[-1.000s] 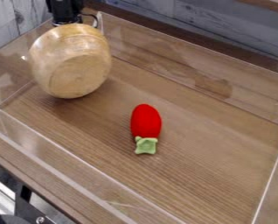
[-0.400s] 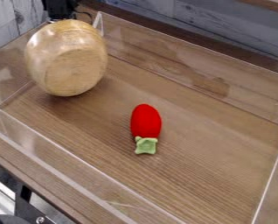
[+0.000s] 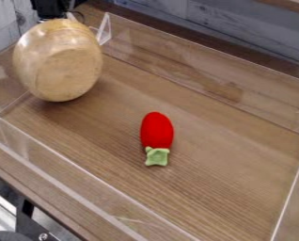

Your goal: Remove the green block from the brown bowl and put it on the table

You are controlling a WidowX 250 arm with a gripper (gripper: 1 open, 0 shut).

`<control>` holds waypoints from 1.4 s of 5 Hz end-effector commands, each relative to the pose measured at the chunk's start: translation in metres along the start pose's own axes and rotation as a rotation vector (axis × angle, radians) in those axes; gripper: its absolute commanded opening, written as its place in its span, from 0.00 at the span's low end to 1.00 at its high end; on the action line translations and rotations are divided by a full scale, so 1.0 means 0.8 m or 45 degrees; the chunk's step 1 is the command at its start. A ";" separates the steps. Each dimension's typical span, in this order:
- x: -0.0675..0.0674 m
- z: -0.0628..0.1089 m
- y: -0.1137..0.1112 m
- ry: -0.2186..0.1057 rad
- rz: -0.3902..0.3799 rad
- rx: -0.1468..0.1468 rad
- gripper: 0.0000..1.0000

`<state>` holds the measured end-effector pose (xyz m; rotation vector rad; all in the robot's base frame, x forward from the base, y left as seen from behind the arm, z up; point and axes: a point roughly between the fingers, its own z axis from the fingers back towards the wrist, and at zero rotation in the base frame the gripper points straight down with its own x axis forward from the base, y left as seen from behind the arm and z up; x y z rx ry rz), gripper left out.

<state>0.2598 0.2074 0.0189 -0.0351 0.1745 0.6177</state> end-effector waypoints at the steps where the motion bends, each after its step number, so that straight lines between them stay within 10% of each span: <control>1: -0.005 -0.017 0.023 0.059 0.042 0.036 0.00; 5: -0.019 -0.018 0.007 0.091 -0.037 0.119 0.00; 7: -0.042 -0.005 -0.068 0.155 -0.088 0.105 0.00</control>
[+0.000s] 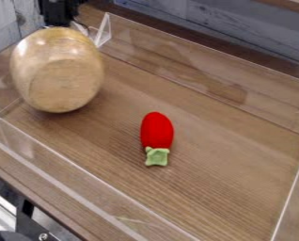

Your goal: Remove the green block from the brown bowl and put it on the table

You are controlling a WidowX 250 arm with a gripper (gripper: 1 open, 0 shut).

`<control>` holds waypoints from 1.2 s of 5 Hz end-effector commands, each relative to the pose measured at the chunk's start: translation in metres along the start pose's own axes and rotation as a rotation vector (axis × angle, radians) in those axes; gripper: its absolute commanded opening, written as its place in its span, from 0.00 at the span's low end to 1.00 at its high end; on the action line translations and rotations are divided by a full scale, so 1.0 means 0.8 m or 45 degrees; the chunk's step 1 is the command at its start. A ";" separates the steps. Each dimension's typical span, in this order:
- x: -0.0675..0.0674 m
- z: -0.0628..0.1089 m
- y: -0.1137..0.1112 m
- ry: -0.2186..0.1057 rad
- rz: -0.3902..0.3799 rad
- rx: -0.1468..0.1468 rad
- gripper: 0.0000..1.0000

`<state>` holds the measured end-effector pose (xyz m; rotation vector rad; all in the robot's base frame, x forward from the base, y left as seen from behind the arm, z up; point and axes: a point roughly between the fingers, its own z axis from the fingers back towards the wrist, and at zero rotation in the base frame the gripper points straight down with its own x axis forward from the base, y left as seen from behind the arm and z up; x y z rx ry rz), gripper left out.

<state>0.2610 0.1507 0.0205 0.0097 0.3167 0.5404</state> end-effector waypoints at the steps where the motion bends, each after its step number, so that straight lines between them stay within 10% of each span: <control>1: 0.009 0.004 -0.040 0.034 0.005 0.000 0.00; 6: 0.005 0.005 -0.101 0.126 0.058 0.015 0.00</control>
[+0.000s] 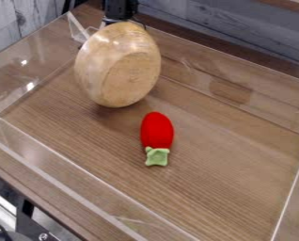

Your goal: Remove the green block from the brown bowl and put it on the table

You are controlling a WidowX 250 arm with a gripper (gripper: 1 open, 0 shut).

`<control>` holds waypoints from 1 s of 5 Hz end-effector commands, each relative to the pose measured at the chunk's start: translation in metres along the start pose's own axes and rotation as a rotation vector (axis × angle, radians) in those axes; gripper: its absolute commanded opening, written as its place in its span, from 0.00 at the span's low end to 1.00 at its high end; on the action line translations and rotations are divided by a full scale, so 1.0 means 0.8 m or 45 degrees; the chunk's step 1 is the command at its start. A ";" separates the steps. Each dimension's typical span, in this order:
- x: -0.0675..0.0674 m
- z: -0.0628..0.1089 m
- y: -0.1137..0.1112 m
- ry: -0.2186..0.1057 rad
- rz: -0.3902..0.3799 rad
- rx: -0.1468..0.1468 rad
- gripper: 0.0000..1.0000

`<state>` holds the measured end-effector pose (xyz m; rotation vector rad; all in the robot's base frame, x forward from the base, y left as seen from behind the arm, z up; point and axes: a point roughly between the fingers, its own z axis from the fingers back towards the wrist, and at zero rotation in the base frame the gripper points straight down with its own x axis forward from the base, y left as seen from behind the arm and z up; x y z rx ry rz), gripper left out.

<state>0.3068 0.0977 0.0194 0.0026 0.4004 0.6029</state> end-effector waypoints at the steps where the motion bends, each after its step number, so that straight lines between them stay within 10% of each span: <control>1: -0.019 -0.010 -0.019 0.044 -0.025 0.015 0.00; 2: -0.028 -0.013 -0.023 0.071 -0.026 0.022 1.00; 5: -0.049 -0.016 -0.069 0.175 0.042 -0.003 1.00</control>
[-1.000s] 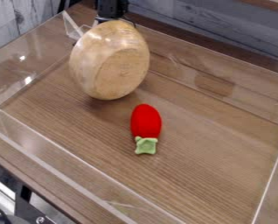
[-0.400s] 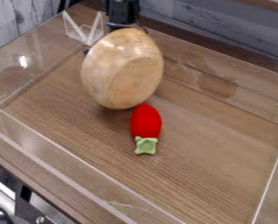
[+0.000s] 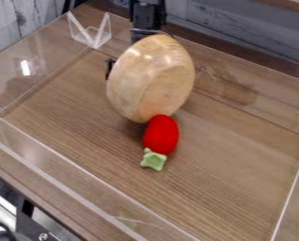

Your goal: Remove the green block from the brown bowl and put it on the table

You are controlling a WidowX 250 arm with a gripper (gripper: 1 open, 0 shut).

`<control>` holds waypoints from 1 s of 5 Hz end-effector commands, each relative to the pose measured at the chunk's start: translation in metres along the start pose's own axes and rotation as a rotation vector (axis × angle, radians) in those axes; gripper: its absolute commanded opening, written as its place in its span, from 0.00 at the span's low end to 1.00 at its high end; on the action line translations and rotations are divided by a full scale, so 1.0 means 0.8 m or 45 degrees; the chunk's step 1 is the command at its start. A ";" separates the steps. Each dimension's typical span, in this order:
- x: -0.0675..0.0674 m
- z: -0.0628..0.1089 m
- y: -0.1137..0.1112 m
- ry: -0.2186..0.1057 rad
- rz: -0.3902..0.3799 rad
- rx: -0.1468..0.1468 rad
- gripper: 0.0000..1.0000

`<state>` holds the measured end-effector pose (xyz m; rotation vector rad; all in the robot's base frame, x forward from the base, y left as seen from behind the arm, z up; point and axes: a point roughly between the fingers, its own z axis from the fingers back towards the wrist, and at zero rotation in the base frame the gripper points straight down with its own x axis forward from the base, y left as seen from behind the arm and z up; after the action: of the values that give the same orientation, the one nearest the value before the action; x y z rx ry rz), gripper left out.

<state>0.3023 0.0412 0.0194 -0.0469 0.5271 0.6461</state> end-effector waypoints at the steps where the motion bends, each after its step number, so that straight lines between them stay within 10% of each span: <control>1: -0.011 -0.008 -0.032 0.026 -0.021 0.022 1.00; 3: -0.020 -0.015 -0.023 0.072 0.119 -0.017 1.00; 4: -0.016 -0.015 -0.012 0.072 0.111 0.014 0.00; 5: -0.014 -0.011 -0.002 0.071 0.094 0.034 0.00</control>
<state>0.2960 0.0252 0.0192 -0.0435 0.5878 0.7096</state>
